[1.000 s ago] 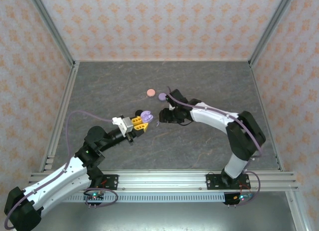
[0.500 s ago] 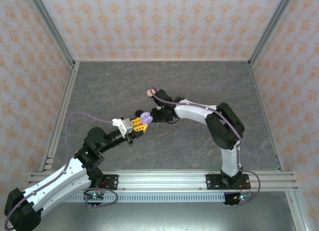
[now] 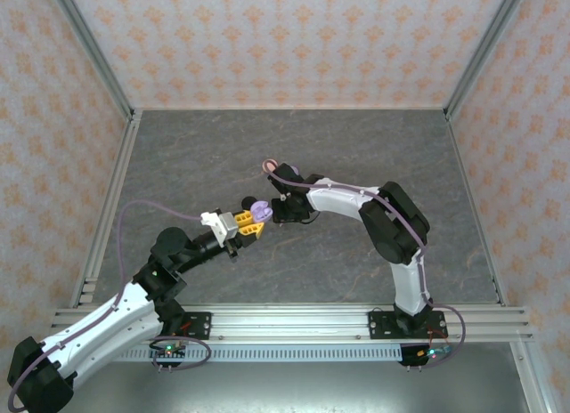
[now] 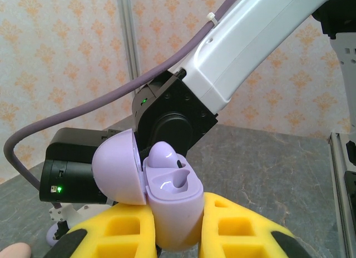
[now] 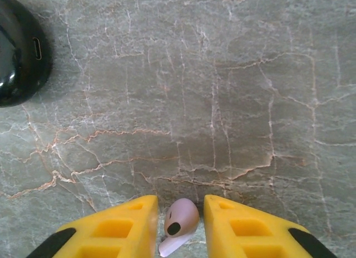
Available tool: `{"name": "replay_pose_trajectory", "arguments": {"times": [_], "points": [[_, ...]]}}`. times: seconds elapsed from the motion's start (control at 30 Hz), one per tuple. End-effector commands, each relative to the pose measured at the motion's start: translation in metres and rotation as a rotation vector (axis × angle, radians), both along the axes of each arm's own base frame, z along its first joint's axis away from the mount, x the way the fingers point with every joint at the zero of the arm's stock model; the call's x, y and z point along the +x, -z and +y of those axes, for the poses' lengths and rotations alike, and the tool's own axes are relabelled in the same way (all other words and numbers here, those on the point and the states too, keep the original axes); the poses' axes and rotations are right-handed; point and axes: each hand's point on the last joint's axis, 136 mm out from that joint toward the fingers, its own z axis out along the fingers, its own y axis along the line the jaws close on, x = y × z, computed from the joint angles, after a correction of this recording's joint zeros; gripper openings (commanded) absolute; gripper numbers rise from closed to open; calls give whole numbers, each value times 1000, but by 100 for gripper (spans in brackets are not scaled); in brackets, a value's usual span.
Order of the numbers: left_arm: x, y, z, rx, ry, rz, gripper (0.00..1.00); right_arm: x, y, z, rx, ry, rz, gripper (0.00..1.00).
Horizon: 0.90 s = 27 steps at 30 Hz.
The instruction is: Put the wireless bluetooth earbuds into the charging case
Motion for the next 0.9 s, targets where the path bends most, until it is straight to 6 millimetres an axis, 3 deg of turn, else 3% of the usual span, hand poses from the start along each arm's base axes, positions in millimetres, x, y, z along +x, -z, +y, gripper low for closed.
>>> {"name": "replay_pose_trajectory", "arguments": {"times": [0.0, 0.23, 0.43, 0.63, 0.87], "points": [[0, 0, -1, 3, -5, -14, 0, -4, 13, -10, -74, -10, 8, 26], [-1, 1, 0, 5, -5, -9, 0, -2, 12, -10, -75, -22, -15, 19], [-1, 0, 0, -1, -5, -4, 0, 3, -19, -14, -29, -38, -123, 18], [2, 1, -1, -13, -10, 23, 0, 2, -82, -29, 70, -79, -317, 18], [8, 2, -8, -21, -1, 49, 0, -16, -175, -47, 229, -168, -644, 18]]}}
